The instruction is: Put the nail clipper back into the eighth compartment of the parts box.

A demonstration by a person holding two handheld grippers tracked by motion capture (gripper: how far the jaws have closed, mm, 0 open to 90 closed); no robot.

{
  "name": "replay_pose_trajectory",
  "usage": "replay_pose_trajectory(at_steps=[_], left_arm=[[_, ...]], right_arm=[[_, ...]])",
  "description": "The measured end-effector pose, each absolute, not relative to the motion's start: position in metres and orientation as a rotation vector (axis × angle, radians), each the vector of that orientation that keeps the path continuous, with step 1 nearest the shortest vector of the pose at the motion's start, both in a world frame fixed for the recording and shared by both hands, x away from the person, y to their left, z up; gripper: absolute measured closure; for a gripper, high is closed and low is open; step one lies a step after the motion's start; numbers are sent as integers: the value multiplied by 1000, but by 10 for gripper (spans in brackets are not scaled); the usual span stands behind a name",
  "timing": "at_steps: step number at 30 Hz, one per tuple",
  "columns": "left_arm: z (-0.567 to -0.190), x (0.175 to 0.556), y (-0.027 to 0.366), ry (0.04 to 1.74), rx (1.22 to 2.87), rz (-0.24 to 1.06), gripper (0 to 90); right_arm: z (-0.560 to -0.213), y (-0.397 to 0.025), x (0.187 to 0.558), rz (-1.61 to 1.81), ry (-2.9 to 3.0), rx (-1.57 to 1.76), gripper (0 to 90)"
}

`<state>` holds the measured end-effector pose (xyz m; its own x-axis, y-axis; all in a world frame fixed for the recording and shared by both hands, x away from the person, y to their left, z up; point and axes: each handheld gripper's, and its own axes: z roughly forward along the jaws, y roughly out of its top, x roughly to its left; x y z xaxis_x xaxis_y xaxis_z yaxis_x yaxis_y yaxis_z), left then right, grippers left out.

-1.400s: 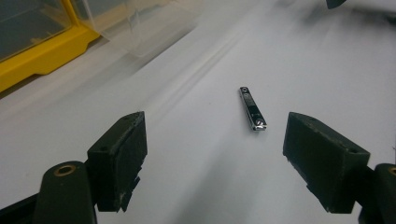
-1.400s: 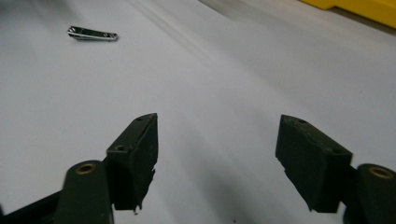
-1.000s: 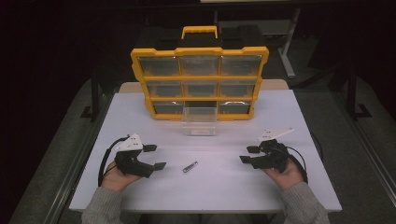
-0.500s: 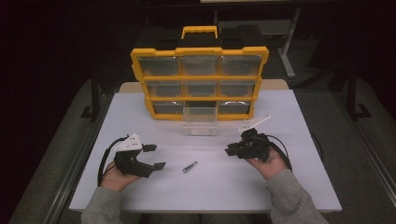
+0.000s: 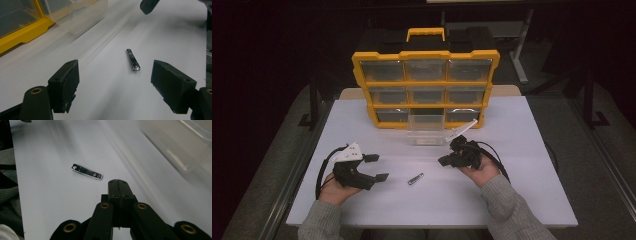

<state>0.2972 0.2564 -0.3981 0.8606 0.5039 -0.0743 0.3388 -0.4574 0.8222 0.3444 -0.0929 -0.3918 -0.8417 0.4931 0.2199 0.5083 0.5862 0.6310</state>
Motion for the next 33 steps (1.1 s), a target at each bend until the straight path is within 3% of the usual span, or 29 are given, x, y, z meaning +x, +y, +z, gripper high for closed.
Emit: replay_pose_trajectory(at_steps=[33], left_arm=[[-400,299,258,605,2098,215,229]], right_arm=[[-437,-41,341,-1061,-2771,-817,887]])
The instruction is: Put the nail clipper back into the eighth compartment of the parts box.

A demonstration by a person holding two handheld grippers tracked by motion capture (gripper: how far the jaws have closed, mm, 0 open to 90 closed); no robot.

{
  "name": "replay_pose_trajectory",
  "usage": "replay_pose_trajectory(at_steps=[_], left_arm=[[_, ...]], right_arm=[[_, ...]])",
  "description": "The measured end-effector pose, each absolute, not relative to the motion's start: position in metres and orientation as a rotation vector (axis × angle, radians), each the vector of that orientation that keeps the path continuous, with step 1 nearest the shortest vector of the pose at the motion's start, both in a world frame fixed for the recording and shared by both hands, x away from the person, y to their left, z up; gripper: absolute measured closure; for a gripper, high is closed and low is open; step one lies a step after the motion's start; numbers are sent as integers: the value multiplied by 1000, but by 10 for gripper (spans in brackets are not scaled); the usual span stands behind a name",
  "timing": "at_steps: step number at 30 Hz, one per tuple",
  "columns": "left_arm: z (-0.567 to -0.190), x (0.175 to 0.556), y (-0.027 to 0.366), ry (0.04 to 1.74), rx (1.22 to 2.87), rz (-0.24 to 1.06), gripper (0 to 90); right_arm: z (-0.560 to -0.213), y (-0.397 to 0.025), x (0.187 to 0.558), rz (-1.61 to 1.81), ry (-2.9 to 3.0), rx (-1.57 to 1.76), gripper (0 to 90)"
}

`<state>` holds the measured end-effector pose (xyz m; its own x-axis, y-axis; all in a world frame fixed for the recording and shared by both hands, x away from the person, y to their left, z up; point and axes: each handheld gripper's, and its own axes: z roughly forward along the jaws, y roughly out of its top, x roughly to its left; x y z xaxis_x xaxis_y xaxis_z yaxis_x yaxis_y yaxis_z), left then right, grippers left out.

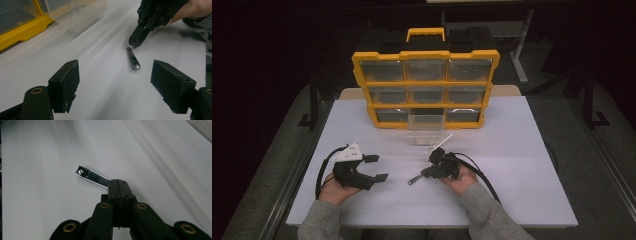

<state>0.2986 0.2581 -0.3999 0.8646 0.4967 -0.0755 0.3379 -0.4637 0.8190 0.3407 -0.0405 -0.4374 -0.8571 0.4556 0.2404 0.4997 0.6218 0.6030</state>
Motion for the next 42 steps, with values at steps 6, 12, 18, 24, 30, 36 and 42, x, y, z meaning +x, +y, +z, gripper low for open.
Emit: replay_pose_trajectory(at_steps=[6,12,18,24,30,36,42], left_arm=[[-400,299,258,609,2093,211,230],[-399,299,258,599,2099,214,230],[-400,299,258,602,2098,212,230],[-400,299,258,600,2101,212,230],[-399,299,258,601,2097,212,230],[-399,299,258,599,2099,213,230],[-399,299,259,604,2094,212,230]], right_arm=[[-440,-37,343,-1068,-2780,-831,887],[-440,-34,344,-1076,-2773,-843,887],[-440,-31,342,-1055,-2815,-823,887],[-439,-30,346,-1068,-2783,-856,888],[-441,-26,351,-1082,-2782,-858,887],[-441,-22,355,-1082,-2766,-879,887],[-442,-13,359,-1077,-2788,-854,887]])
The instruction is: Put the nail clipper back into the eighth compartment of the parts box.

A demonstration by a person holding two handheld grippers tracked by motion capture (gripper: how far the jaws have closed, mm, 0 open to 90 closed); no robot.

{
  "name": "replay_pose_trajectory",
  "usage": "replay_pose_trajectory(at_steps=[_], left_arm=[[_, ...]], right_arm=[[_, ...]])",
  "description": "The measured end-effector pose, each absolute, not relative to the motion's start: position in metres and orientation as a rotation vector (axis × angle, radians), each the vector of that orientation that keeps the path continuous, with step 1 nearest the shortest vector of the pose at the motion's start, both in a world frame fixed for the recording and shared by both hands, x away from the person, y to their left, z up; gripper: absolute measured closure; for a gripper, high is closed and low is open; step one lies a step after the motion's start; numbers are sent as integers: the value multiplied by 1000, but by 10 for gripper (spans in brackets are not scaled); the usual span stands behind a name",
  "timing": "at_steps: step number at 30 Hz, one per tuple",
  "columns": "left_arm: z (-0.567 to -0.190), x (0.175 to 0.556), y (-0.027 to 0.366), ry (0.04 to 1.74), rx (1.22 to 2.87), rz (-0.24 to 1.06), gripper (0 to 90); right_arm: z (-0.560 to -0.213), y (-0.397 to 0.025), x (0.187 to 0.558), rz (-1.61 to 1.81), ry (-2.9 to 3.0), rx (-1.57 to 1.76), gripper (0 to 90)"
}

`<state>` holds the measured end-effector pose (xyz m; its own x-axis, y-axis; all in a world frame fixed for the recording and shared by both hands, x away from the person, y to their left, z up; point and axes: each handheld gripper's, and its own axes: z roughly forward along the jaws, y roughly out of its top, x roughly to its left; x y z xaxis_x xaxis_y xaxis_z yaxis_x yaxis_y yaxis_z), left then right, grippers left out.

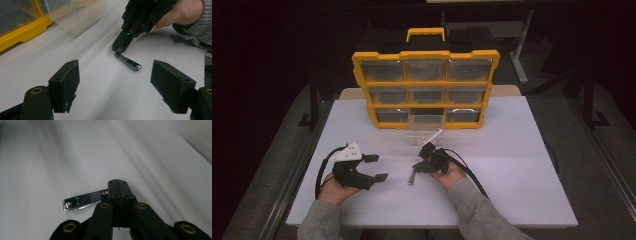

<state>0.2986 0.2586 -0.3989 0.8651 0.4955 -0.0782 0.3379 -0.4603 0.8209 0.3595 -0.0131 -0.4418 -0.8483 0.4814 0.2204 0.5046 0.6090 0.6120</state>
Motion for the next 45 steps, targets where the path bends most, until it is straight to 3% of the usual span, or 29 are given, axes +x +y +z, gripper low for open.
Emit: replay_pose_trajectory(at_steps=[32,40,45], left_arm=[[-396,298,261,595,2090,216,230],[-397,298,261,602,2088,211,229],[-396,297,261,602,2085,214,229]], right_arm=[[-444,27,364,-1066,-2812,-705,886],[-433,16,363,-1085,-2804,-776,805],[-422,11,353,-1095,-2773,-825,676]])
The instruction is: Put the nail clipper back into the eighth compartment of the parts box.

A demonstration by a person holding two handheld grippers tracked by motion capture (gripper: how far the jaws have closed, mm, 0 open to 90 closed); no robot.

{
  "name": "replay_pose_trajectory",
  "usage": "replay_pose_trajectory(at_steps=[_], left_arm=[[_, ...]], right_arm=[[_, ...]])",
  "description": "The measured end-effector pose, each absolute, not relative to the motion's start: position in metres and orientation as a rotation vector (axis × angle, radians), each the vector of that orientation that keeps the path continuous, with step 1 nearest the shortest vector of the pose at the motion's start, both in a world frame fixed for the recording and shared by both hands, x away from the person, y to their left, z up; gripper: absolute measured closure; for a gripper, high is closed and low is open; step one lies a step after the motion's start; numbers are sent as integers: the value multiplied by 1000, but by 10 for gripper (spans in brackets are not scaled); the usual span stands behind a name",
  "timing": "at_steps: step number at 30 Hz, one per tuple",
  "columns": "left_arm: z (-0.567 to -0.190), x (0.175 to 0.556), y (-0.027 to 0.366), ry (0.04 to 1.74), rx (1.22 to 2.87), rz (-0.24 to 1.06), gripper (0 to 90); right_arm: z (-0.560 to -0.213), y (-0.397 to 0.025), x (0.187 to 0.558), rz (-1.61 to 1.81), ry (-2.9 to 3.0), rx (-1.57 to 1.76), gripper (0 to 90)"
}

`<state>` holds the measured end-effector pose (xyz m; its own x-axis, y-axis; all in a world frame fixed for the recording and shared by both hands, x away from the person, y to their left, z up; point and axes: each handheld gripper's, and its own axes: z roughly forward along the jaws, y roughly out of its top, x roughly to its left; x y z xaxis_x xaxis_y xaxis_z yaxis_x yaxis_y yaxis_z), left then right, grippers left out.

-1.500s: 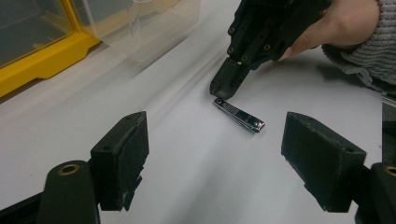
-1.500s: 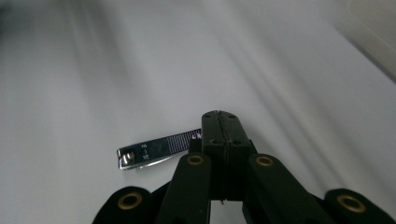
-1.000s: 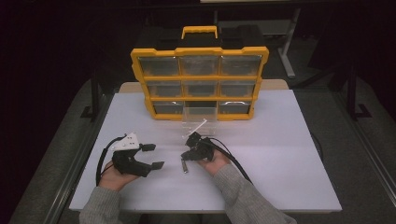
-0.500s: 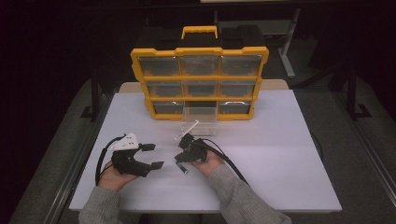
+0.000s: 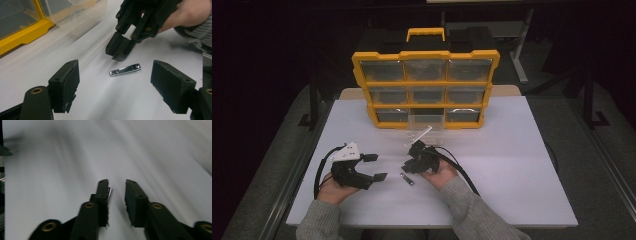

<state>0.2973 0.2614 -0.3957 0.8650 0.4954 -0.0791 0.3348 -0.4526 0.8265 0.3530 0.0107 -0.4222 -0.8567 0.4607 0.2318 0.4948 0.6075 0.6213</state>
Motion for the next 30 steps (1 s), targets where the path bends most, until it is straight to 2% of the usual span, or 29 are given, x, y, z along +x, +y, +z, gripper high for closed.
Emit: replay_pose_trajectory(at_steps=[6,14,30], left_arm=[[-396,298,260,596,2085,214,227],[-396,298,260,595,2085,214,226],[-396,298,260,590,2088,215,225]], right_arm=[[-418,6,339,-1052,-2768,-852,595],[-423,6,327,-985,-2805,-870,559],[-433,19,315,-908,-2918,-850,699]])
